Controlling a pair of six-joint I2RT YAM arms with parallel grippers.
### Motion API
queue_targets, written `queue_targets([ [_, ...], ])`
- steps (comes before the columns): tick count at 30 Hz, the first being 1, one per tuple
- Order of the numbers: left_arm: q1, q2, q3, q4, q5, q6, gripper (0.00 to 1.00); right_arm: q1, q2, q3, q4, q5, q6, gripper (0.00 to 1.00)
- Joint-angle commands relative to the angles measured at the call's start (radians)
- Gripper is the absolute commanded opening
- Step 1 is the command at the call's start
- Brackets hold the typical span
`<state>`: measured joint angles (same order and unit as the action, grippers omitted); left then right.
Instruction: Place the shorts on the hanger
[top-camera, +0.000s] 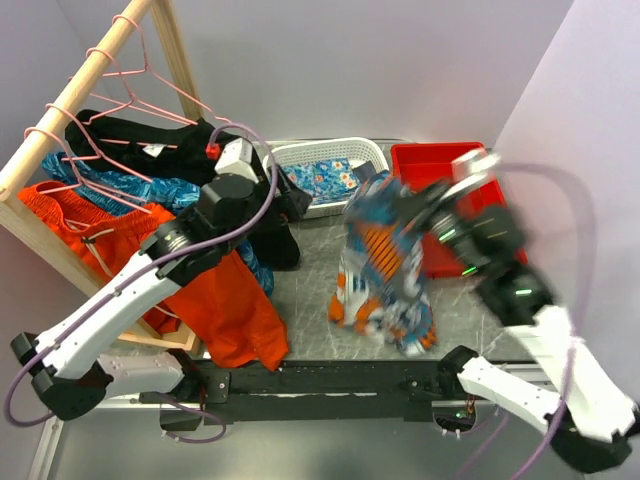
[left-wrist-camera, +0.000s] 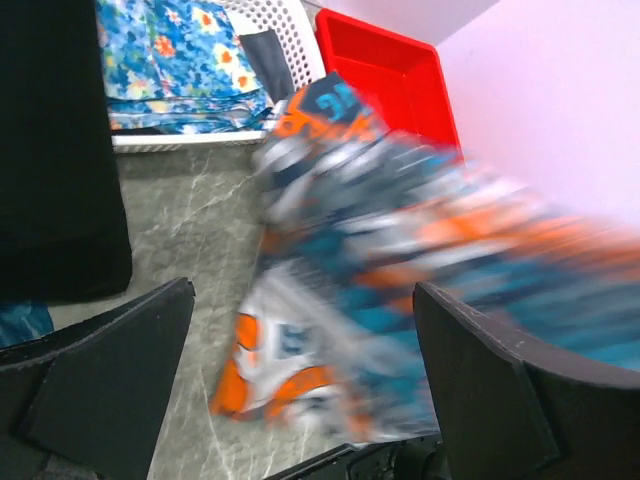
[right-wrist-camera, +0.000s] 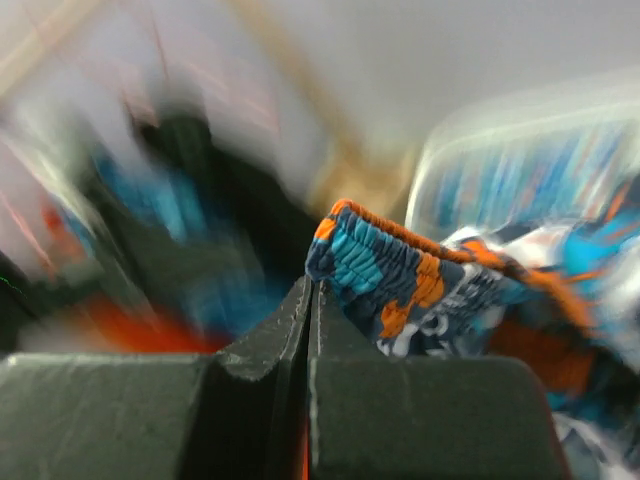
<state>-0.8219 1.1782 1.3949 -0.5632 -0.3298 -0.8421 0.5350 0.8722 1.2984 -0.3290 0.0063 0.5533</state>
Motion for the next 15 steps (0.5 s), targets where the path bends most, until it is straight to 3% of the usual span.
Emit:
queue_targets([
  [1,0.007,-0.028,-0.08,-0.041,0.018,-0.017,0.95,0.288,-0.068,-0.47,0.191,0.096,0.065,0.0],
  [2,0.007,-0.02,-0.102,-0.021,0.061,-0.008,0.91,0.416,-0.084,-0.538,0.215,0.174,0.079,0.0],
  [5,0.006,0.027,-0.178,-0.01,0.131,0.027,0.87,0.619,-0.136,-0.756,0.26,0.318,0.167,0.0],
  [7,0.004,0.063,-0.213,-0.018,0.158,0.044,0.86,0.68,-0.162,-0.867,0.262,0.345,0.241,0.04],
  [9,-0.014,0.104,-0.246,-0.018,0.156,0.049,0.86,0.748,-0.174,-0.89,0.211,0.418,0.29,0.26],
  [10,-0.022,0.116,-0.282,-0.012,0.156,0.046,0.86,0.767,-0.196,-0.88,0.13,0.452,0.304,0.47],
  [11,-0.039,0.121,-0.302,-0.001,0.156,0.043,0.86,0.778,-0.209,-0.866,0.092,0.489,0.31,0.55],
  [13,-0.055,0.13,-0.339,0.013,0.158,0.029,0.86,0.787,-0.251,-0.809,-0.018,0.57,0.323,0.71],
  [15,-0.094,0.133,-0.352,0.016,0.144,0.011,0.85,0.787,-0.272,-0.765,-0.094,0.632,0.342,0.73],
])
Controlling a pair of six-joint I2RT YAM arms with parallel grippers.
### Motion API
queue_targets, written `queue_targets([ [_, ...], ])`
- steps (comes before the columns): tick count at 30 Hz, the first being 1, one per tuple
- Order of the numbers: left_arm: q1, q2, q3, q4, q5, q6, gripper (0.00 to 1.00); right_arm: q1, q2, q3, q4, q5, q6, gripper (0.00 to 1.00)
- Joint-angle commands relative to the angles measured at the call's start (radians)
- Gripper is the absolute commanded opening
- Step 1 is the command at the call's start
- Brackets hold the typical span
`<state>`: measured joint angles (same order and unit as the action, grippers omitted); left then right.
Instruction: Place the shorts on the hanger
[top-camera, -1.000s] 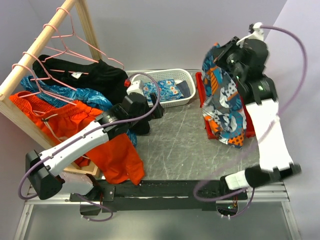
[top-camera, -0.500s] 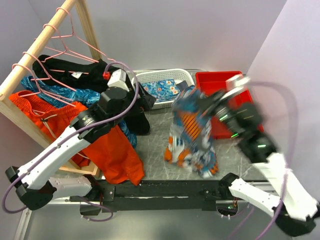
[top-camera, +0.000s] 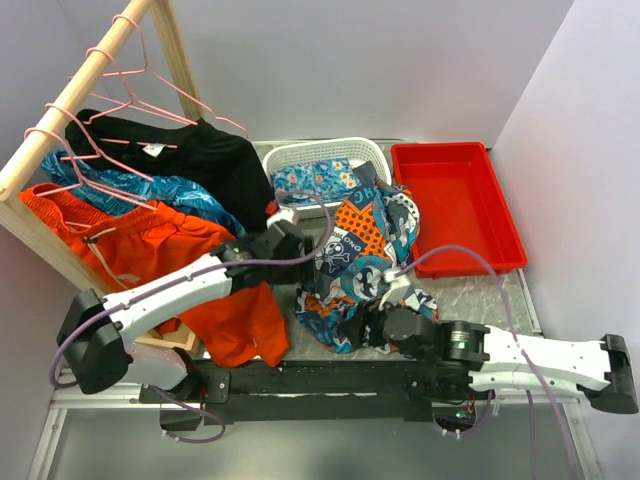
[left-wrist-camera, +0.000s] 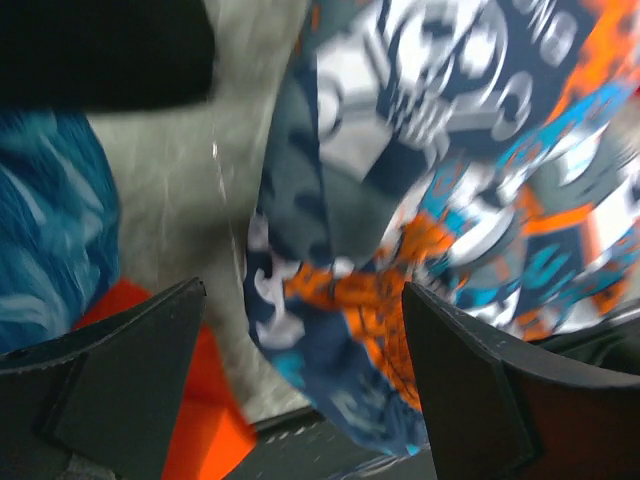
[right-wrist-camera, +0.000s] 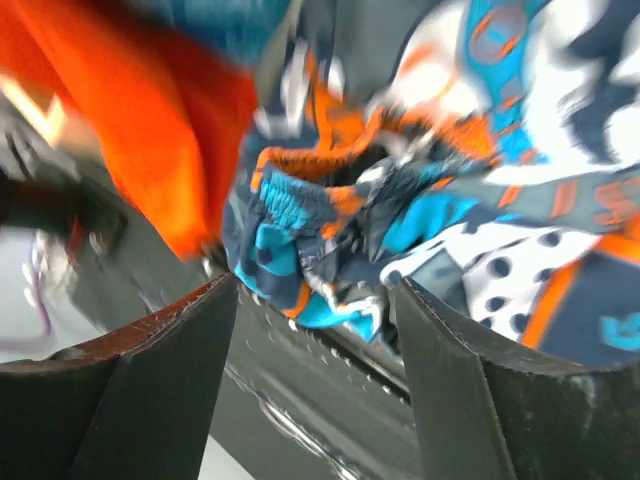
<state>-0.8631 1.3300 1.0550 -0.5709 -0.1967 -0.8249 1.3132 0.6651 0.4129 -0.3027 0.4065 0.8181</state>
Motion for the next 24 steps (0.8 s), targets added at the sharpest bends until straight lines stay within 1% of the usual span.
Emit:
queue_targets([
  [1,-0.066,-0.018,-0.016,0.017,-0.006,-0.011,0.85,0.001,-0.074,0.174,-0.232,0.338,0.102,0.73],
  [3,-0.115,-0.015,-0.012,0.01,-0.021,-0.019,0.83,-0.034,-0.062,0.228,-0.344,0.409,0.148,0.72],
  [4,-0.131,-0.012,-0.004,0.003,-0.039,-0.022,0.83,-0.12,-0.044,0.263,-0.384,0.382,0.129,0.7],
  [6,-0.166,0.006,0.008,-0.018,-0.052,-0.022,0.81,-0.222,-0.03,0.273,-0.368,0.283,0.052,0.67],
  [7,-0.172,0.017,0.02,-0.032,-0.059,-0.023,0.81,-0.265,-0.027,0.258,-0.327,0.237,0.029,0.64],
  [8,-0.181,0.037,0.028,-0.064,-0.079,-0.026,0.77,-0.326,-0.03,0.245,-0.302,0.133,0.007,0.63],
  [11,-0.203,0.049,0.027,-0.084,-0.093,-0.039,0.75,-0.37,-0.032,0.195,-0.227,0.02,-0.052,0.63],
  [14,-0.218,0.041,-0.007,-0.06,-0.064,-0.062,0.75,-0.385,0.027,0.178,-0.204,-0.021,-0.063,0.64],
  [17,-0.224,0.064,0.006,-0.076,-0.081,-0.095,0.78,-0.39,0.102,0.173,-0.17,-0.014,-0.062,0.64],
  [20,-0.231,0.058,0.019,-0.049,-0.06,-0.099,0.8,-0.407,0.154,0.175,-0.144,-0.015,-0.074,0.65],
  [24,-0.231,0.109,0.043,-0.063,-0.049,-0.099,0.81,-0.485,0.211,0.139,-0.089,-0.079,-0.096,0.68],
])
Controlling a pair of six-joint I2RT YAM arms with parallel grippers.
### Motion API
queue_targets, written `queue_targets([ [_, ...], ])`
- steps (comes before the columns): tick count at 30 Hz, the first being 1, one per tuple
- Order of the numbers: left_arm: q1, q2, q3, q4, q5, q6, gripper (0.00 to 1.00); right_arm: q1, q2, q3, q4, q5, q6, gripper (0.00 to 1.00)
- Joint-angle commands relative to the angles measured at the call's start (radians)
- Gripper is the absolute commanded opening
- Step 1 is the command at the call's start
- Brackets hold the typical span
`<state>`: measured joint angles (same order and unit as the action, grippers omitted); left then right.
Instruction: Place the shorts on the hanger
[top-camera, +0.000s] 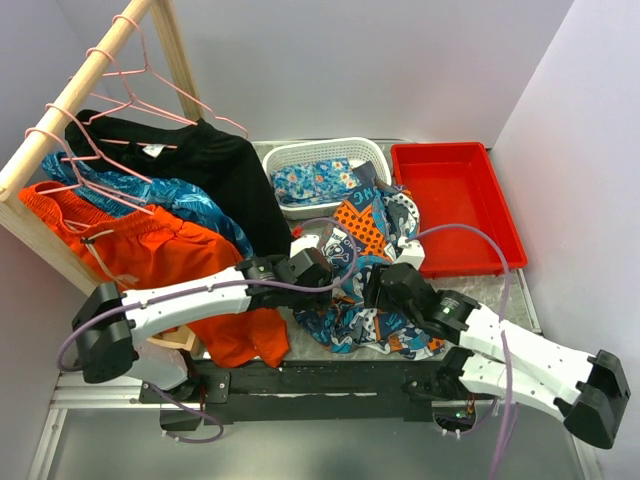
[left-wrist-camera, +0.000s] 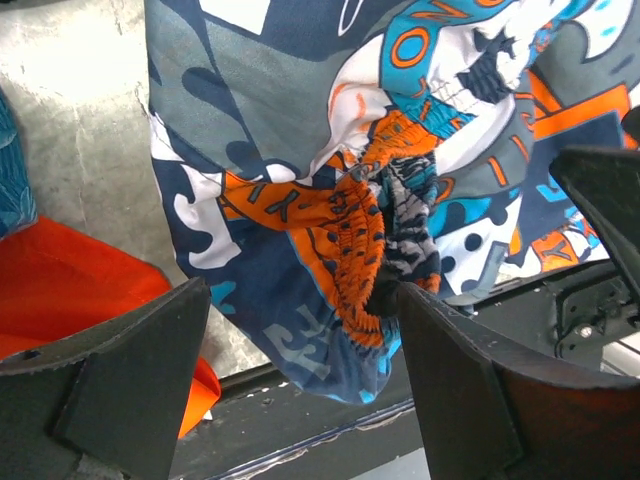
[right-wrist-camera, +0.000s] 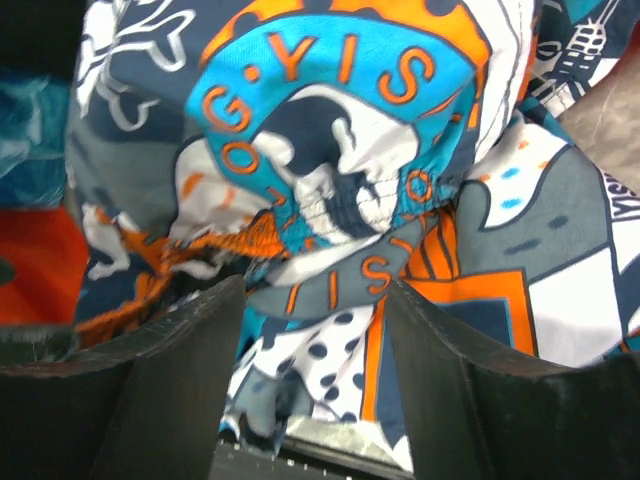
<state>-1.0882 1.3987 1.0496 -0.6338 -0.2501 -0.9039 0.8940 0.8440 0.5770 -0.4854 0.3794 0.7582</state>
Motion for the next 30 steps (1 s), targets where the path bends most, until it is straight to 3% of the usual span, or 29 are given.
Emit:
queue_targets([
  [1,-0.006,0.061,0.052,0.0,0.008,-0.02,0.81,-0.076,0.038,-0.032,0.12,-0.059,-0.039,0.7],
  [6,-0.018,0.101,0.029,0.06,0.057,-0.033,0.79,-0.136,0.07,-0.063,0.186,-0.045,-0.025,0.84],
  [9,-0.035,0.126,0.024,0.078,0.069,-0.041,0.69,-0.152,0.096,-0.083,0.244,-0.019,-0.011,0.86],
  [12,-0.053,0.122,0.004,0.088,0.08,-0.052,0.31,-0.188,0.156,-0.092,0.315,-0.019,-0.011,0.86],
  [14,-0.061,0.115,-0.01,0.088,0.089,-0.061,0.17,-0.211,0.209,-0.103,0.347,-0.054,-0.017,0.86],
  [15,-0.064,0.111,-0.023,0.085,0.089,-0.064,0.04,-0.217,0.233,-0.104,0.379,-0.065,-0.022,0.86],
  [23,-0.084,0.039,-0.117,0.077,0.094,-0.093,0.01,-0.239,0.441,-0.011,0.413,-0.111,0.009,0.83],
  [25,-0.085,0.011,-0.126,0.065,0.087,-0.096,0.01,-0.24,0.448,0.009,0.403,-0.106,0.009,0.64],
  [26,-0.087,0.003,-0.125,0.056,0.08,-0.093,0.01,-0.239,0.429,0.03,0.393,-0.106,0.009,0.4],
  [27,-0.087,-0.01,-0.12,0.045,0.059,-0.093,0.01,-0.24,0.417,0.046,0.363,-0.102,0.004,0.28],
  [29,-0.087,-0.023,-0.091,-0.018,0.019,-0.089,0.01,-0.241,0.361,0.107,0.314,-0.088,-0.011,0.07],
  [30,-0.087,-0.041,-0.08,-0.041,0.0,-0.086,0.01,-0.241,0.339,0.135,0.247,-0.073,-0.019,0.01],
])
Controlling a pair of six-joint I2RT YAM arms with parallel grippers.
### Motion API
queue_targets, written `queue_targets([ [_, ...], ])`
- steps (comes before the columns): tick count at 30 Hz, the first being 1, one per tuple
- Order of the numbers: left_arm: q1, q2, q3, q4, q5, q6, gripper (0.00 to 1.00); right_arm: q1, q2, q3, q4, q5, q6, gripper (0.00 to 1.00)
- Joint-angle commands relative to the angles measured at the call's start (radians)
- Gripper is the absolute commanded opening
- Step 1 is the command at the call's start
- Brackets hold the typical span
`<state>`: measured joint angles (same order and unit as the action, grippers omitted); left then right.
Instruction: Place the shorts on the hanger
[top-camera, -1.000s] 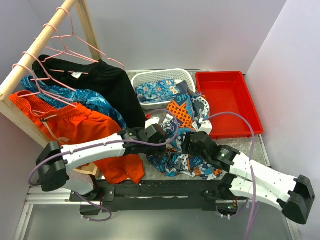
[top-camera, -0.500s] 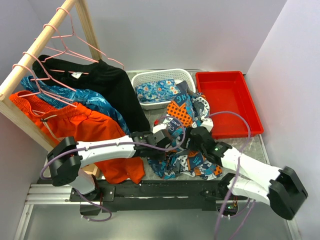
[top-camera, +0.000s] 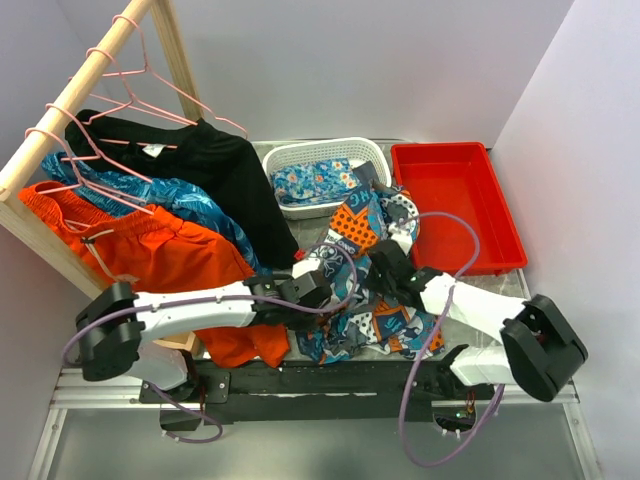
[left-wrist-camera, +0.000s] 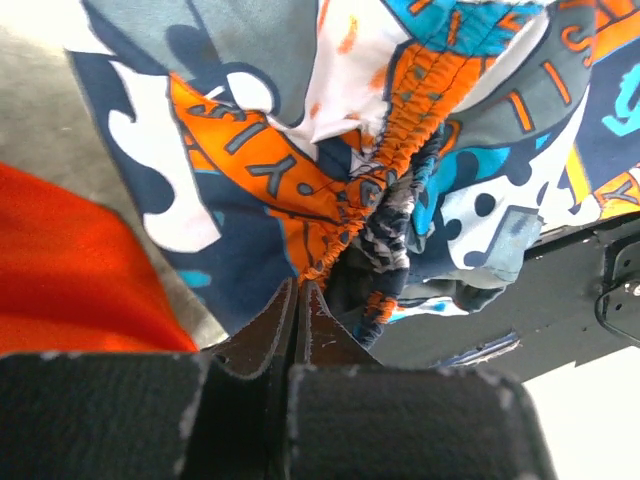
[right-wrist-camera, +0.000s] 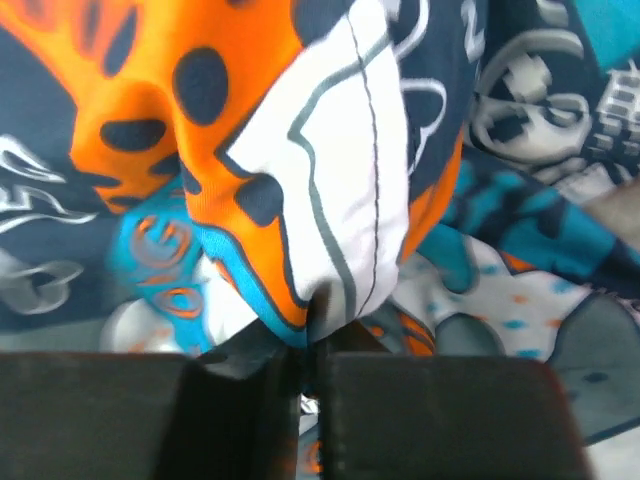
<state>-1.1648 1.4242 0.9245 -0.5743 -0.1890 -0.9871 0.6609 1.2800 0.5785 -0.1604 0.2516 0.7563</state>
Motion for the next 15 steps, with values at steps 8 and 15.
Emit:
queue_targets([
  [8,-0.001,-0.104,0.32,-0.301,-0.331,0.051,0.01,-0.017,-0.346,0.472,-0.349,0.262,-0.124,0.0],
  [15,0.131,-0.047,0.713,-0.357,-0.405,0.195,0.01,-0.027,-0.305,0.845,-0.505,0.402,-0.21,0.0],
])
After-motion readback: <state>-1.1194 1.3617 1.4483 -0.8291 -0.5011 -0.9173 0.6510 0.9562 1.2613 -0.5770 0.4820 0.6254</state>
